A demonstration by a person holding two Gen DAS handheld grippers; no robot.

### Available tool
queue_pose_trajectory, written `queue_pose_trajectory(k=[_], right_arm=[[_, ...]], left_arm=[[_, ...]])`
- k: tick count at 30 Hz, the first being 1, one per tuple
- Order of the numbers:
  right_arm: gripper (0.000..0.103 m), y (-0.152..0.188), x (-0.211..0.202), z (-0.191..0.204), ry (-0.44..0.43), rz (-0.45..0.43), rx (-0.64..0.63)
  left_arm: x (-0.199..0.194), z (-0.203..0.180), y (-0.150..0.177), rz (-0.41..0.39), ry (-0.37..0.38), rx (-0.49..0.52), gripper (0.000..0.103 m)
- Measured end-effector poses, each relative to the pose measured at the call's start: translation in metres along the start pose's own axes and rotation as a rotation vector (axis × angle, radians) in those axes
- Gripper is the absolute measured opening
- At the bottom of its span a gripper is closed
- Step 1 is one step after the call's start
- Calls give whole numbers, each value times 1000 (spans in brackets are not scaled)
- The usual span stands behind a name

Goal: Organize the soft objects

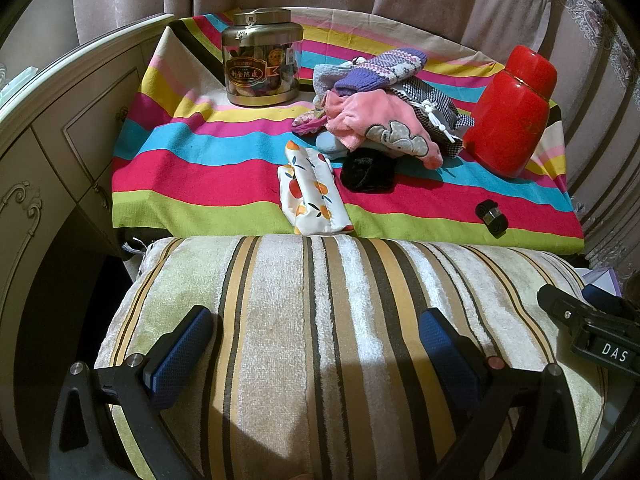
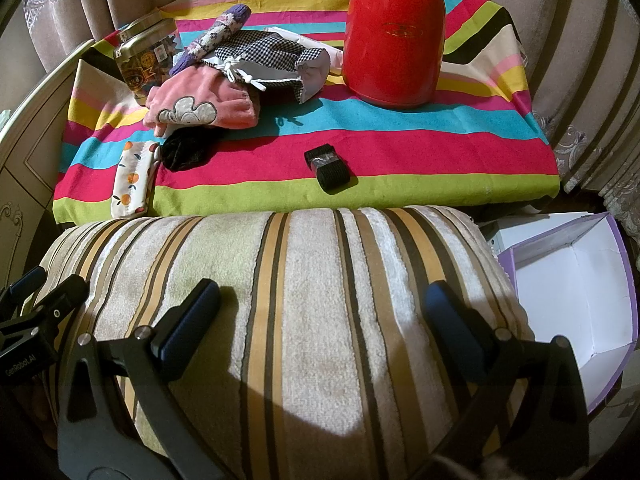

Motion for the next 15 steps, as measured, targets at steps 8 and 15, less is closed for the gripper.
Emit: queue_pose_trajectory(k=[8,15], right_arm=[[103,0,0,0,0,-1,0],[103,-1,0,0,-2,-7,2]], left_arm=[[0,0,0,0,0,0,103],[0,0,0,1,-1,0,103]])
Point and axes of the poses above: each gripper's, at about its wrist camera, not at the fingertips, and x roughly the way its jaws point, z to its left, y to its underside, the point moved 3 cm from there along x, roughly the way its jaws point, and after that the axes turned 3 degrees about x, right-handed, at the moved point
